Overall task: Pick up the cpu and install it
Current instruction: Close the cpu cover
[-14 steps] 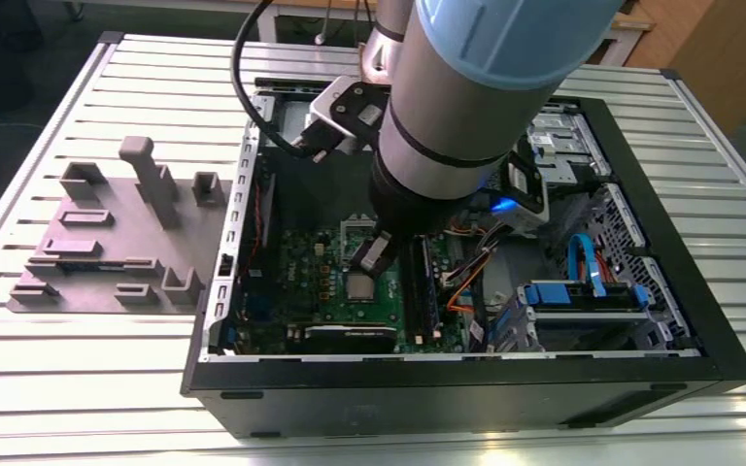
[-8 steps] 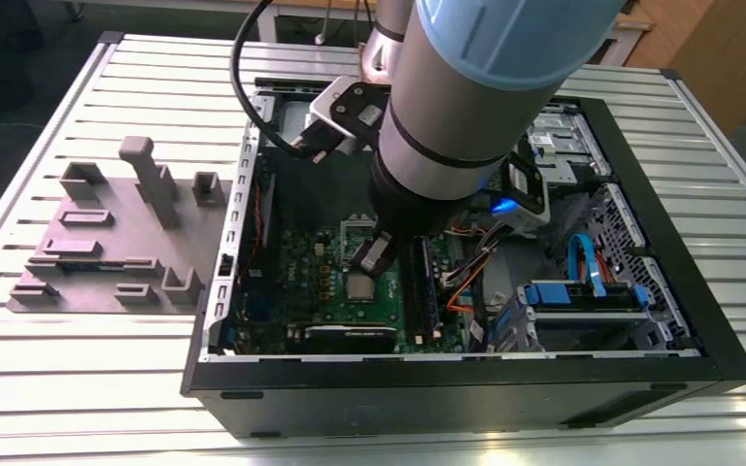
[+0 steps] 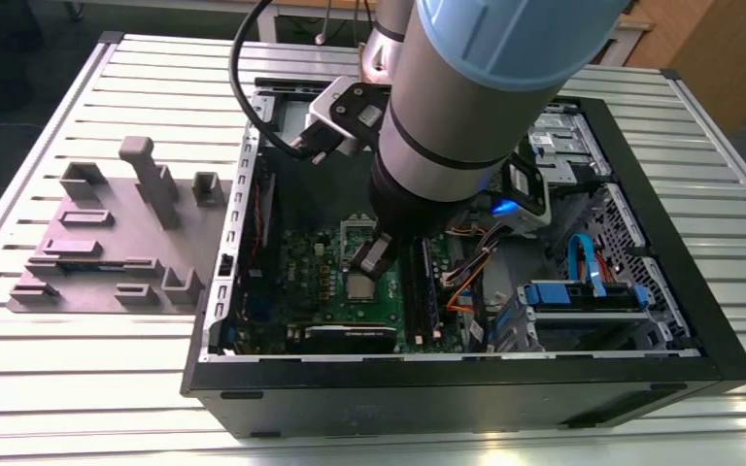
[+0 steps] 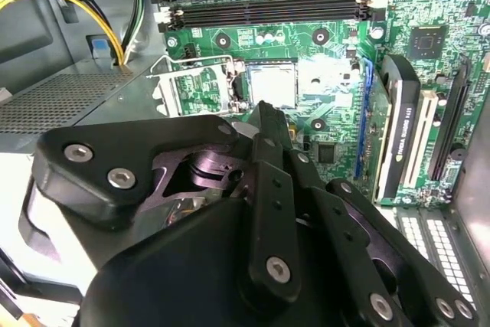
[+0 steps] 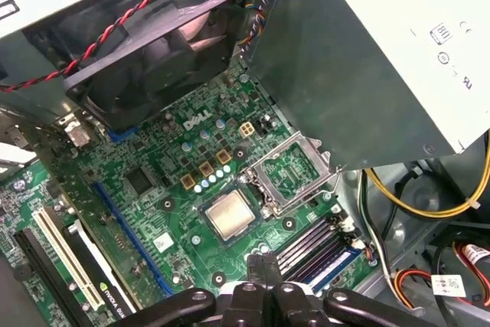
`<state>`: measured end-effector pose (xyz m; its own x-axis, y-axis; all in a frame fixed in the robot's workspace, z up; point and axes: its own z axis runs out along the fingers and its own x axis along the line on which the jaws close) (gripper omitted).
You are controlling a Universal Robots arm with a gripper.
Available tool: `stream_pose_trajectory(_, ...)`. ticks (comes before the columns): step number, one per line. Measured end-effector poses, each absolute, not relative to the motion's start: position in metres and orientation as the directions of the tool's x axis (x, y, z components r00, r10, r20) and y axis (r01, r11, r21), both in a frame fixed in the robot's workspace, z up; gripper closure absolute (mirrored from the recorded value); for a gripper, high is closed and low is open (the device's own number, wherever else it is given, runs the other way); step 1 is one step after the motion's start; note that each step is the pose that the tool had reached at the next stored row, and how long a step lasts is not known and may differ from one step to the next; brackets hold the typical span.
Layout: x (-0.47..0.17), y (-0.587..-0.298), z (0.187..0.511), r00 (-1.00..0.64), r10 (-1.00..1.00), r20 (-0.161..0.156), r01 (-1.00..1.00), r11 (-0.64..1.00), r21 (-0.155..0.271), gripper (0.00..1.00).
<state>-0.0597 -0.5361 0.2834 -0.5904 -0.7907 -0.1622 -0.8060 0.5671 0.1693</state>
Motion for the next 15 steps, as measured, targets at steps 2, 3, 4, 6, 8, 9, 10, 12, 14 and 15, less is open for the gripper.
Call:
stream_pose_trajectory(2,-0.0597,-0.5365,0.2837,-0.59,-0.791,-0.162,-0.806,0.567,0.169,0.9)
stream_pose_trajectory(3,-0.0598,-0.5368,0.2838,-0.59,-0.791,-0.162,-0.806,0.567,0.169,0.9)
stream_pose_trajectory(4,-0.0598,-0.537,0.2839,-0.59,-0.791,-0.162,-0.806,0.567,0.169,0.9)
stream_pose_trajectory(6,-0.0598,-0.5374,0.2842,-0.59,-0.791,-0.162,-0.806,0.567,0.169,0.9)
stream_pose_trajectory(8,-0.0598,-0.5379,0.2844,-0.59,-0.791,-0.162,-0.806,0.567,0.169,0.9)
stream_pose_trajectory(9,-0.0599,-0.5381,0.2845,-0.59,-0.791,-0.162,-0.806,0.567,0.169,0.9)
stream_pose_trajectory(10,-0.0599,-0.5383,0.2846,-0.59,-0.791,-0.162,-0.806,0.567,0.169,0.9)
stream_pose_trajectory(12,-0.0599,-0.5387,0.2849,-0.59,-0.791,-0.162,-0.806,0.567,0.169,0.9)
stream_pose_trajectory(14,-0.06,-0.5392,0.2851,-0.59,-0.791,-0.162,-0.806,0.567,0.169,0.9)
stream_pose_trajectory(15,-0.06,-0.5394,0.2852,-0.59,-0.791,-0.162,-0.806,0.567,0.169,0.9)
